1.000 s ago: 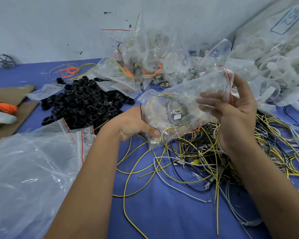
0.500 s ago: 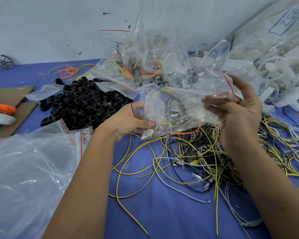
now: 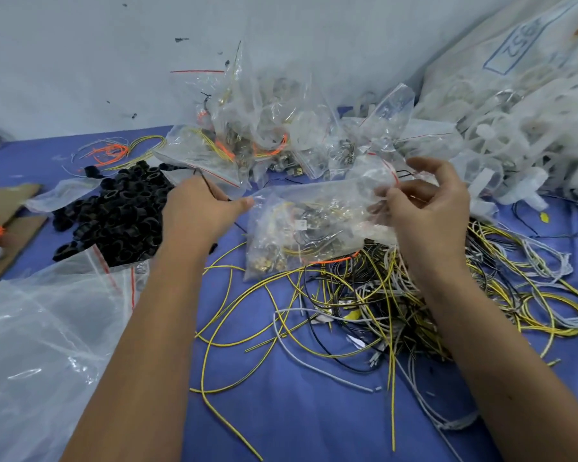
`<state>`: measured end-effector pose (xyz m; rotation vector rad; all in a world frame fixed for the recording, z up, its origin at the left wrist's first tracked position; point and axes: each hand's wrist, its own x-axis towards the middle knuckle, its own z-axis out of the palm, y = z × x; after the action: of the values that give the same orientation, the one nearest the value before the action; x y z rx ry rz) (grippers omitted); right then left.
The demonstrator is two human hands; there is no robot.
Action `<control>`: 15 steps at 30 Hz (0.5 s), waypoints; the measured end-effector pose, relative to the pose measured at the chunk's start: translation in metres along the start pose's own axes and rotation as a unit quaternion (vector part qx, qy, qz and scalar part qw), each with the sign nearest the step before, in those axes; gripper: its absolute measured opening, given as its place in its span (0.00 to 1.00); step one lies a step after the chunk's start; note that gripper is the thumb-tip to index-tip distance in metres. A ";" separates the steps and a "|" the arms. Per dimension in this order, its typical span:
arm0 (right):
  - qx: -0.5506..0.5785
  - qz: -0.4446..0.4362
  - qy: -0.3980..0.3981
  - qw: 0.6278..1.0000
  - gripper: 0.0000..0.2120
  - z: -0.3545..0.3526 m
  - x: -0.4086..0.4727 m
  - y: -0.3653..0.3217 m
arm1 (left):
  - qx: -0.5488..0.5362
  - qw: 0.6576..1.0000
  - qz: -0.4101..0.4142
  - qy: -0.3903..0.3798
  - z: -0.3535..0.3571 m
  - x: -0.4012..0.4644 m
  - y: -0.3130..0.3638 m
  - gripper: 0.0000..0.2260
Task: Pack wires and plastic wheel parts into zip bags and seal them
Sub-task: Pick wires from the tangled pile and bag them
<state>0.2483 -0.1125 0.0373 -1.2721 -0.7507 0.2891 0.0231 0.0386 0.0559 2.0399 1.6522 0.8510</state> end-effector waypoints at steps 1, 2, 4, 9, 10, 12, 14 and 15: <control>-0.023 -0.009 0.005 1.000 0.16 -0.002 0.001 -0.001 | 0.046 0.999 0.006 0.002 -0.007 -0.001 0.006 0.22; -0.050 -0.018 0.011 0.999 0.14 -0.006 0.003 -0.001 | 0.101 0.995 0.009 -0.001 -0.013 -0.002 0.013 0.25; -0.109 -0.024 0.013 0.994 0.10 -0.015 0.006 0.001 | 0.206 0.977 0.009 -0.048 -0.027 -0.005 0.028 0.32; -0.240 -0.043 0.016 0.970 0.03 -0.051 0.022 0.004 | 0.288 0.932 0.044 -0.214 -0.040 -0.019 0.083 0.39; -0.282 -0.057 0.031 0.957 0.03 -0.060 0.026 0.004 | 0.269 0.940 0.084 -0.194 -0.029 -0.020 0.094 0.38; -0.381 -0.085 0.060 0.919 0.05 -0.076 0.037 0.004 | 0.167 0.968 0.145 -0.122 0.005 -0.028 0.116 0.33; -0.482 -0.084 0.041 0.871 0.10 -0.086 0.048 0.008 | 0.061 0.984 0.158 -0.064 0.043 -0.048 0.138 0.27; -0.525 -0.070 0.021 0.848 0.14 -0.090 0.054 0.011 | 0.039 0.985 0.162 -0.033 0.062 -0.057 0.148 0.25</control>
<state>0.3487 -0.1459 0.0370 -2.2273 -1.0016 -0.3418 0.1656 -0.0469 0.0908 2.4063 1.3581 0.8221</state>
